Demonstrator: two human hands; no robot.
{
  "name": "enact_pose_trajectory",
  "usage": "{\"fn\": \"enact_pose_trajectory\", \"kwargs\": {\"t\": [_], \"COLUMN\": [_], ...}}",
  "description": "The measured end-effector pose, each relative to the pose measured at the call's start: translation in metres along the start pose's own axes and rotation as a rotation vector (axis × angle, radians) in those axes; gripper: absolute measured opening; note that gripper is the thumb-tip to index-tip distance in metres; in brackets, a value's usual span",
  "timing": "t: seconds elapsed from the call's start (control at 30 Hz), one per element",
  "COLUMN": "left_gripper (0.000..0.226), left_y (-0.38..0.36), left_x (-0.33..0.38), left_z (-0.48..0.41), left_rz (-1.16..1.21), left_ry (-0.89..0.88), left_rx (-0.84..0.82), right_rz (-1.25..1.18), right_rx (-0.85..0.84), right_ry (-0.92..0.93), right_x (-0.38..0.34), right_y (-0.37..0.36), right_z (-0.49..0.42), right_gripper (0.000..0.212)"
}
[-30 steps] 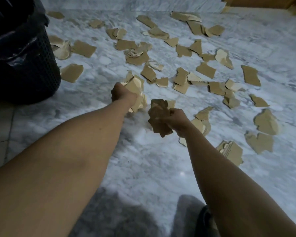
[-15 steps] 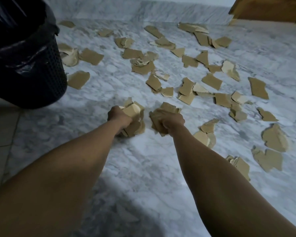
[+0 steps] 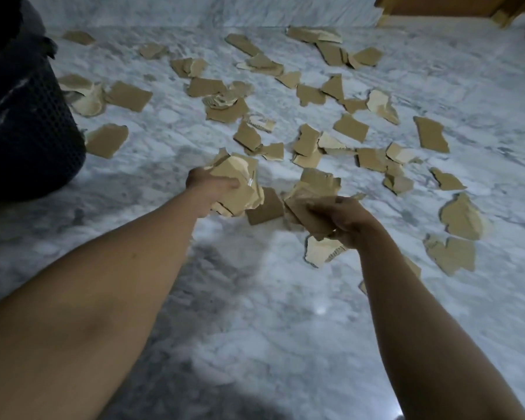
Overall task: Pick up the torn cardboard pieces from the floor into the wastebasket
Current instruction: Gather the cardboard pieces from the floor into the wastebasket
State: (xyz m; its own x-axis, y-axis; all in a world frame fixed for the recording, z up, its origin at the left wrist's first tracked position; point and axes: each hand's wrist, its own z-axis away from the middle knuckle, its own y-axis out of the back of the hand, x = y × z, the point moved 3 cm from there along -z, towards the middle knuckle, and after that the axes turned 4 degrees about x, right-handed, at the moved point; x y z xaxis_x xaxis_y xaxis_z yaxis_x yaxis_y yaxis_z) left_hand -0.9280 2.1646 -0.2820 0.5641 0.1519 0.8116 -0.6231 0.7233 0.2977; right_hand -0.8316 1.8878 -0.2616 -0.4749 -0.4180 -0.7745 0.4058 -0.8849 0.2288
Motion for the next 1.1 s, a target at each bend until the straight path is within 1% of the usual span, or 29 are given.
{"fn": "enact_pose_trajectory", "kwargs": {"t": [0.07, 0.13, 0.2, 0.27, 0.33, 0.37, 0.4, 0.43, 0.5, 0.53, 0.6, 0.63, 0.67, 0.73, 0.8, 0.83, 0.9, 0.93, 0.97, 1.0, 1.07, 1.1], "left_gripper": [0.050, 0.059, 0.080, 0.099, 0.108, 0.109, 0.109, 0.109, 0.114, 0.120, 0.132, 0.132, 0.127, 0.109, 0.104, 0.106, 0.112, 0.115, 0.118, 0.121, 0.126, 0.125], "left_y": [-0.023, -0.047, -0.066, -0.079, -0.087, -0.089, -0.091, -0.092, -0.091, -0.091, -0.091, -0.092, -0.093, -0.096, -0.098, -0.099, -0.098, -0.097, -0.097, -0.098, -0.105, -0.109], "left_x": [0.011, 0.014, 0.011, 0.006, -0.001, -0.002, -0.003, -0.003, 0.004, 0.007, 0.012, 0.013, 0.014, 0.017, 0.017, 0.014, 0.008, 0.007, 0.006, 0.006, 0.010, 0.011], "left_z": [0.006, 0.013, 0.014, 0.015, 0.014, 0.015, 0.015, 0.015, 0.017, 0.017, 0.017, 0.016, 0.018, 0.021, 0.021, 0.018, 0.016, 0.017, 0.019, 0.020, 0.024, 0.025], "left_rz": [-0.035, -0.192, -0.454, -0.737, -0.864, -0.892, -0.909, -0.924, -0.928, -0.924, -0.966, -1.019, -1.076, -1.157, -1.194, -1.182, -1.148, -1.121, -1.087, -1.047, -0.963, -0.915], "left_ry": [-0.010, -0.004, -0.053, -0.146, -0.230, -0.256, -0.273, -0.285, -0.307, -0.307, -0.258, -0.231, -0.230, -0.257, -0.280, -0.262, -0.188, -0.150, -0.139, -0.148, -0.199, -0.215], "left_rx": [-0.140, -0.235, -0.225, -0.211, -0.223, -0.226, -0.223, -0.221, -0.220, -0.225, -0.239, -0.241, -0.241, -0.222, -0.214, -0.205, -0.195, -0.187, -0.181, -0.176, -0.207, -0.215], "right_rz": [-0.045, -0.098, -0.046, 0.033, 0.136, 0.216, 0.327, 0.417, 0.444, 0.422, 0.389, 0.389, 0.353, 0.167, 0.037, -0.002, -0.067, -0.080, -0.086, -0.063, 0.078, 0.148], "right_rx": [0.048, 0.100, 0.151, 0.208, 0.294, 0.348, 0.382, 0.393, 0.362, 0.340, 0.302, 0.277, 0.267, 0.284, 0.332, 0.374, 0.475, 0.516, 0.549, 0.580, 0.623, 0.630], "right_ry": [-0.059, -0.140, -0.201, -0.230, -0.241, -0.251, -0.252, -0.244, -0.209, -0.196, -0.112, -0.071, -0.052, -0.033, 0.008, -0.001, -0.077, -0.127, -0.186, -0.255, -0.386, -0.429], "right_x": [0.004, 0.012, 0.023, 0.036, 0.048, 0.052, 0.054, 0.054, 0.055, 0.054, 0.058, 0.059, 0.058, 0.049, 0.045, 0.050, 0.064, 0.073, 0.085, 0.097, 0.127, 0.135], "right_y": [0.037, 0.063, 0.070, 0.060, 0.047, 0.042, 0.038, 0.034, 0.026, 0.021, 0.018, 0.018, 0.019, 0.024, 0.041, 0.055, 0.087, 0.102, 0.116, 0.128, 0.148, 0.151], "right_z": [0.001, 0.000, 0.001, -0.004, -0.011, -0.016, -0.016, -0.015, -0.014, -0.012, -0.015, -0.018, -0.015, 0.002, 0.014, 0.016, 0.020, 0.024, 0.025, 0.025, 0.017, 0.017], "right_gripper": [0.030, 0.037, 0.043, 0.050, 0.062, 0.067, 0.067, 0.063, 0.057, 0.057, 0.054, 0.053, 0.057, 0.068, 0.068, 0.062, 0.033, 0.028, 0.033, 0.045, 0.073, 0.078]}}
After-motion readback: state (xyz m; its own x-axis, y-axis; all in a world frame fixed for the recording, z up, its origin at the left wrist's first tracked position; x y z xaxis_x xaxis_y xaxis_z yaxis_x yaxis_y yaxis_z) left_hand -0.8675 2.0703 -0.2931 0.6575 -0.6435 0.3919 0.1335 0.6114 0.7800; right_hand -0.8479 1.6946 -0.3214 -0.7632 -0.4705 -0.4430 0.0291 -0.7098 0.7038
